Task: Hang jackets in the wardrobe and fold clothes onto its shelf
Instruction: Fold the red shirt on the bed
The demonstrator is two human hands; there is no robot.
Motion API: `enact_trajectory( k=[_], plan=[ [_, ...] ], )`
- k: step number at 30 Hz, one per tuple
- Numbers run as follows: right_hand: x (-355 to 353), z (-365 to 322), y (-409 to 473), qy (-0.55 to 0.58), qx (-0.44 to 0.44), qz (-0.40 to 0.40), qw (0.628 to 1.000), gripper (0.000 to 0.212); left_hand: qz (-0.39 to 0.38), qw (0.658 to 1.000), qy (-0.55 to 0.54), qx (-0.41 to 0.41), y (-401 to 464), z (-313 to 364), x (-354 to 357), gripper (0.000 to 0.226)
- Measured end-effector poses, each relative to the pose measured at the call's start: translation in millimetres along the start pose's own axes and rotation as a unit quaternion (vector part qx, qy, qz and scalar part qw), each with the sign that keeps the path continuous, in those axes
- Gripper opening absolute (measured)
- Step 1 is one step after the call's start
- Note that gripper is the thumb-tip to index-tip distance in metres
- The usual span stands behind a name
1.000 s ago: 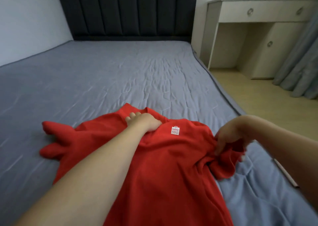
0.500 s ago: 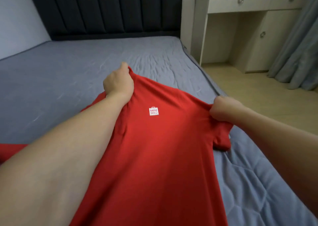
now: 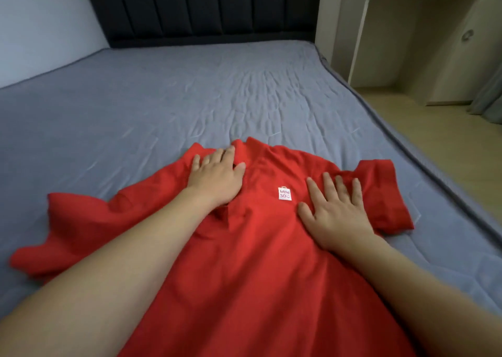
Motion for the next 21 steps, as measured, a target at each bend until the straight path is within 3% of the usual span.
enact_trajectory(
  k=[2, 5, 7, 9, 12, 16, 18, 21],
  plan=[
    [-7.4, -6.0, 8.0, -0.07, 0.01, -0.018, 0.997, 0.073, -0.008, 0.999, -0.031, -0.004, -19.0, -30.3, -11.2, 0.054],
    [-25.8, -34.4, 18.7, -0.115, -0.018, -0.003, 0.993, 0.07, -0.047, 0.994, -0.047, -0.081, -40.5, -81.0, -22.8, 0.053],
    [-43.7, -63.9, 31.1, -0.039, -0.053, 0.037, 0.997, 0.066, -0.083, 0.991, -0.019, -0.107, -45.2, -95.6, -20.9, 0.058],
    [-50.5, -91.3, 44.5, 0.043, -0.079, 0.05, 0.995, 0.065, -0.067, 0.992, 0.02, -0.107, -36.5, -91.6, -22.0, 0.064],
    [-20.8, -111.4, 56.7, 0.07, -0.099, 0.011, 0.993, 0.061, -0.042, 0.994, 0.091, -0.042, -7.3, -73.8, -24.4, 0.062],
    [14.8, -99.0, 71.3, 0.11, -0.046, 0.006, 0.993, 0.063, -0.07, 0.989, 0.118, 0.055, 28.1, -66.3, -20.2, 0.014],
    [18.9, -99.4, 77.2, 0.102, -0.045, 0.019, 0.994, 0.065, -0.019, 0.991, 0.105, 0.083, 41.1, -66.4, -29.5, 0.002],
    [20.2, -97.8, 78.6, 0.098, -0.036, 0.033, 0.994, 0.066, 0.197, 0.975, 0.095, 0.043, 44.9, -61.5, -46.5, 0.012]
  ],
)
Point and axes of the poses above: each hand's wrist, its own y-axis towards the middle knuckle, its own x-axis out of the palm, z = x × y, the point moved 6 cm from there along y, towards the middle knuckle, and after that the axes turned 8 degrees about x, right-handed, at the moved point
